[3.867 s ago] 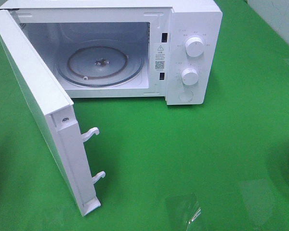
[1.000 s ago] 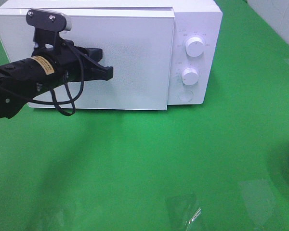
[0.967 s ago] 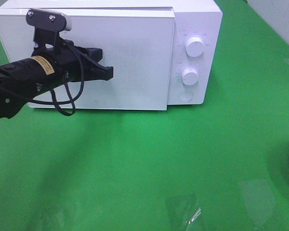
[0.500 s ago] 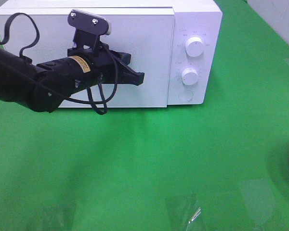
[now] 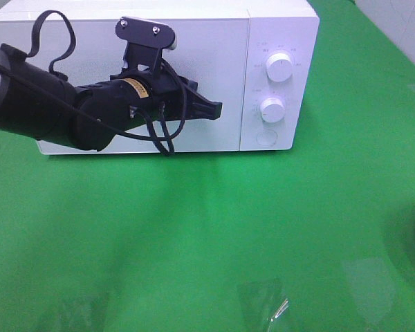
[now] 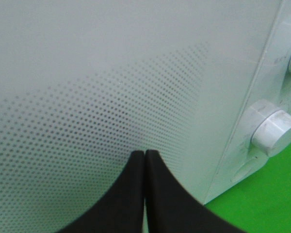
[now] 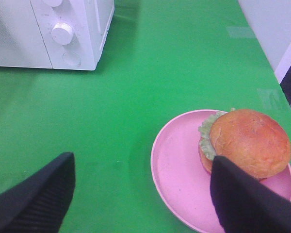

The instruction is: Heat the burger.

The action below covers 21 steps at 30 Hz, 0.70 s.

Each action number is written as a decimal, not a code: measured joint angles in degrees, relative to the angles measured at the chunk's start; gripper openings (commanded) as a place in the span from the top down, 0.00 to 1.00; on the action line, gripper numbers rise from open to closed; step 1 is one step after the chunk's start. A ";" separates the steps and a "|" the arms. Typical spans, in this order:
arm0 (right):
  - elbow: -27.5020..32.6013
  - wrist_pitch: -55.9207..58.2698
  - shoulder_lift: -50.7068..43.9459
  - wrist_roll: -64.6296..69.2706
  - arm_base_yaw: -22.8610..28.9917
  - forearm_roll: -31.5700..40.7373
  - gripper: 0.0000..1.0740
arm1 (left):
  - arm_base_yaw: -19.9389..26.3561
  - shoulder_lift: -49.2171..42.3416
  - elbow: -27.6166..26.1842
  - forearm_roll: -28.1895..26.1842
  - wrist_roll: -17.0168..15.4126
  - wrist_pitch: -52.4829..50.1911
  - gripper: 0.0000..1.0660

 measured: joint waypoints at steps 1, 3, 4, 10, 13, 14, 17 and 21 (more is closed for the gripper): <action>0.00 0.00 0.00 0.00 0.00 0.00 0.29 | 0.00 0.00 0.00 0.00 0.00 0.00 1.00; 0.00 0.00 0.00 0.00 0.00 0.00 0.29 | -0.97 -0.86 0.00 -0.97 0.00 1.66 1.00; 0.00 0.00 0.00 0.00 0.00 0.00 0.29 | -2.12 -2.23 0.29 -1.26 0.00 3.55 0.94; 0.00 0.00 0.00 0.00 0.00 0.06 0.29 | -4.70 -5.39 0.57 -0.86 0.00 11.80 0.32; 0.00 0.00 0.00 0.00 0.00 0.06 0.29 | -5.33 -7.45 0.57 -0.40 0.00 21.03 0.07; 0.00 0.00 0.00 0.00 0.00 0.06 0.29 | -5.33 -8.08 0.57 -0.40 0.00 23.78 0.07; 0.00 0.00 0.00 0.00 0.00 0.06 0.29 | -5.33 -9.22 0.57 -0.34 0.00 28.93 0.08; 0.00 0.00 0.00 0.00 0.00 0.06 0.29 | -5.33 -11.86 0.57 0.06 0.00 40.05 0.08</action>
